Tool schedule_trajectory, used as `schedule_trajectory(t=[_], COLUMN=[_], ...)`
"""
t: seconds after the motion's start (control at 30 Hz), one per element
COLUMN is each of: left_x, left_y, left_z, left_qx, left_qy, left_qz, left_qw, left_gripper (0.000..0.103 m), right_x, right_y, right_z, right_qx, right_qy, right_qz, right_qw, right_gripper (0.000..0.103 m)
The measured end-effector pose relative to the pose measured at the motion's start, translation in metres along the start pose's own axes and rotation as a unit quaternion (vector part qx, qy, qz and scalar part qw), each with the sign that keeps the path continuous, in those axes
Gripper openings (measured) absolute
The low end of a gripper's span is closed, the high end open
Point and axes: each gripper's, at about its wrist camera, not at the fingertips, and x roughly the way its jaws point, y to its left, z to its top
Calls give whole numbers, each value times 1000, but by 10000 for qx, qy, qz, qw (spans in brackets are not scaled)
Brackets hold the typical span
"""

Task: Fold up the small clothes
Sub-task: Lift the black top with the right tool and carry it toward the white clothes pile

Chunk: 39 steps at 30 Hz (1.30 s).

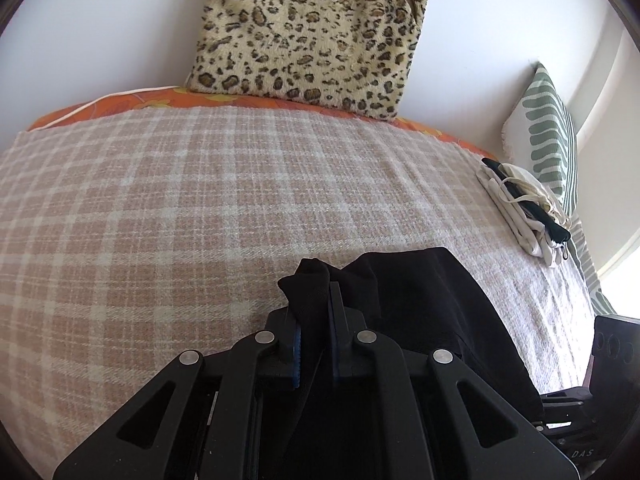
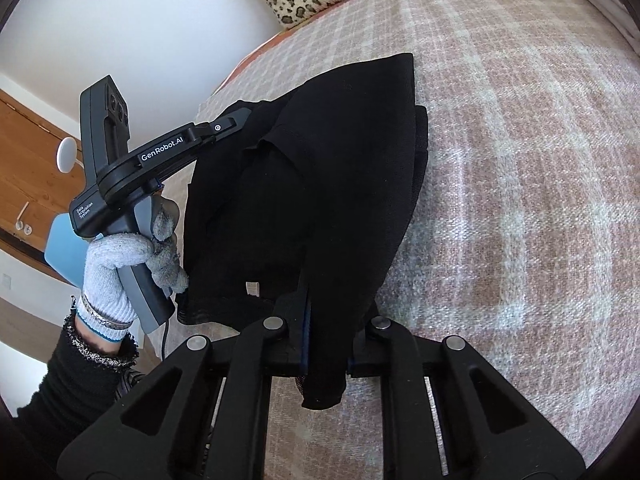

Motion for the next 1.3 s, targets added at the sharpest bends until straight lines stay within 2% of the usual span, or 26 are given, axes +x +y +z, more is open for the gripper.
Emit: schedule_trajectory(t=[0.4,0.77,0.87,1.07,1.3], left_x=[-15,-27,-31,-44,-54], left_y=[-5,-6,-4,-13,-32], left_z=[-2,-3,0,10,19], left_qx=[107,119,10,99,185], left_qy=[-216,-358,-424,-638,-801], left_qz=[46,41,-9,-45,-157], left_qw=[9997,9993,9991,9979,9965], left_gripper=[7,6,6,6,6], right_x=[11,3,-5,-27,-39], right_y=[31,34,40,56,62], right_z=[9,5,0,-5,-9], right_qx=[-817,-1014,-1198,-1578,-1777], right_qy=[-164,-337,-444,-718,-782], right_qz=[-850,-963,-1061,-1268,-1381], right_qw=[9929,9896,9861,9767,9712], right_gripper=[12,11,11,10,10])
